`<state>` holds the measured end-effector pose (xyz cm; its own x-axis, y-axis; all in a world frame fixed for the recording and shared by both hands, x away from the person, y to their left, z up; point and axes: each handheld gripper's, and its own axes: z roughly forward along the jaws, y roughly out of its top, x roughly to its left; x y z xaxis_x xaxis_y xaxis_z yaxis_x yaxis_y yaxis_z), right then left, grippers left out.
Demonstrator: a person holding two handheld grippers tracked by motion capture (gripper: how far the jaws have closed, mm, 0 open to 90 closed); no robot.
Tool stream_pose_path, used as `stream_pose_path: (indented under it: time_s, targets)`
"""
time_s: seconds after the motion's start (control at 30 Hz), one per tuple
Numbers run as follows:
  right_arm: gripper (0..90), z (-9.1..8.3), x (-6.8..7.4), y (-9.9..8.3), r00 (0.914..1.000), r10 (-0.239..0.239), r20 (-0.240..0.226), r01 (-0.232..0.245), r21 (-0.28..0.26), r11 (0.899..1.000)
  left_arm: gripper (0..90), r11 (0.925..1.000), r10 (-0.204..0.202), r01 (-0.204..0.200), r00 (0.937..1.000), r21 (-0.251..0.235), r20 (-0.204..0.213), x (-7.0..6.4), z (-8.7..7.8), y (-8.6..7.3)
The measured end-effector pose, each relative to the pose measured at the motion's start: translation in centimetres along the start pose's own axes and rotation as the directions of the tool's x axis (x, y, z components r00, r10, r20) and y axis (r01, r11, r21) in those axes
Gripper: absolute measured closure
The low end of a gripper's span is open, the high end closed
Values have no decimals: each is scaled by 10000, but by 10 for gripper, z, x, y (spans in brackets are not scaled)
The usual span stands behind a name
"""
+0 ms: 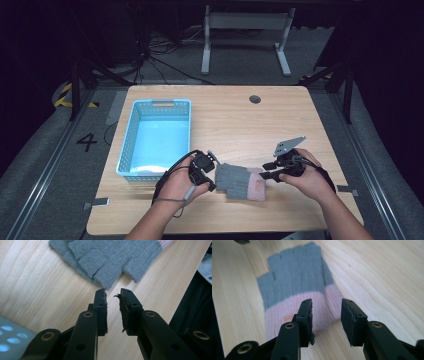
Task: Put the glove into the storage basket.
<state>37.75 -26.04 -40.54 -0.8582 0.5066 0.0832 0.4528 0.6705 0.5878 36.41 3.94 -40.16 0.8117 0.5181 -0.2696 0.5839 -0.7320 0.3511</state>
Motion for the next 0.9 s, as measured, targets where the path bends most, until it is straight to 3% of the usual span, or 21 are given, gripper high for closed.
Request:
stream_pose_path:
  time_s: [0.17, 0.43, 0.73, 0.8, 0.9]
  targets:
    - [648, -3, -5, -7, 10000, 88, 42, -89, 269, 9996, 739, 9998, 21, -24, 9999, 205, 150, 2, 6, 1]
    - [674, -2, -6, -16, 9992, 215, -332, -178, 1072, 9941, 744, 9986, 20, -27, 9999, 531, 131, 6, 15, 4]
    - [666, 6, -5, -17, 9987, 77, -507, -18, 1158, 9933, 759, 9961, 308, -322, 9994, 826, 179, 7, 25, 8]
    - [666, 8, -4, -16, 9987, 63, -506, -4, 1166, 9932, 750, 9966, 254, -297, 9981, 771, 556, 9, 29, 7]
    - [665, 9, -4, -16, 9983, -31, -576, 102, 1225, 9924, 743, 9964, 260, -290, 9989, 798, 389, 10, 32, 8]
